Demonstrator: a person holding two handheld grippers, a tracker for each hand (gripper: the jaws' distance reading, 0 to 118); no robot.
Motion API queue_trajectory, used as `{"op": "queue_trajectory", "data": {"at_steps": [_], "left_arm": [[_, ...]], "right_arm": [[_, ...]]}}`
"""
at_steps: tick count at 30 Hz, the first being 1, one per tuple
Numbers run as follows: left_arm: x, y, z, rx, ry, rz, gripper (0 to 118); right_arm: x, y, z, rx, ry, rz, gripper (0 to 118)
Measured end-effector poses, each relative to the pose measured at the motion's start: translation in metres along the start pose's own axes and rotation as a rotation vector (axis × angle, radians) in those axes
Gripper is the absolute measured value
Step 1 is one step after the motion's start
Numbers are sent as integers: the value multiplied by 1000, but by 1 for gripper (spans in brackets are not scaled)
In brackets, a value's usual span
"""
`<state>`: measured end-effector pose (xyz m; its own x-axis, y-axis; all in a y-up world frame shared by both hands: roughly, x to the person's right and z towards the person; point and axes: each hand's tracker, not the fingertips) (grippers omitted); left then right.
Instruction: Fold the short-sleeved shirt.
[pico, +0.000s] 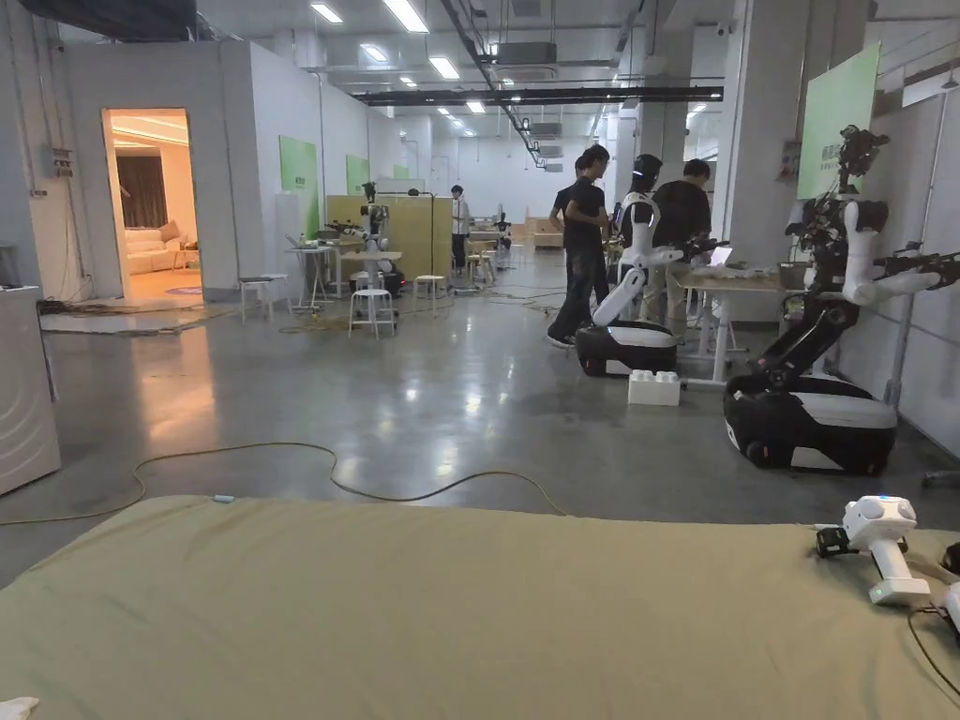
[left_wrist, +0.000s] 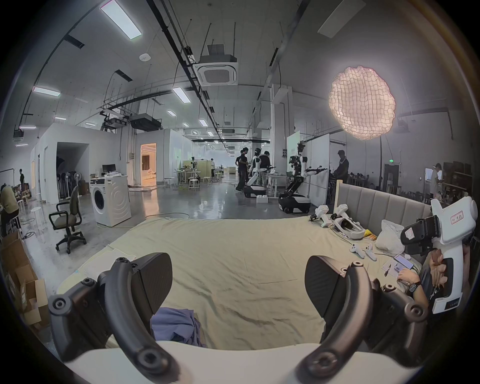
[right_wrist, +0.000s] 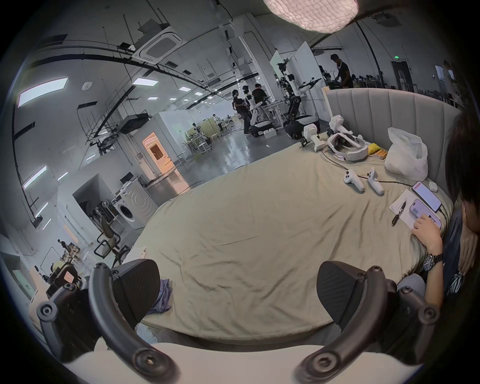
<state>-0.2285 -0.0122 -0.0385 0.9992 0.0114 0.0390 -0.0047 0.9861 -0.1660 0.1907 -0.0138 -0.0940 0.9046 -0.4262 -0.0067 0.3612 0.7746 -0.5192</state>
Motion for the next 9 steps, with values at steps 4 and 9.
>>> {"op": "queue_trajectory", "data": {"at_steps": [4,9], "left_arm": [[0,0,1,0,9,-2,107],[0,1,0,1,-5,16,107]], "right_arm": [[-4,0,0,7,-9,26,118],[-11,-1,2,72,-78,81,118]]}}
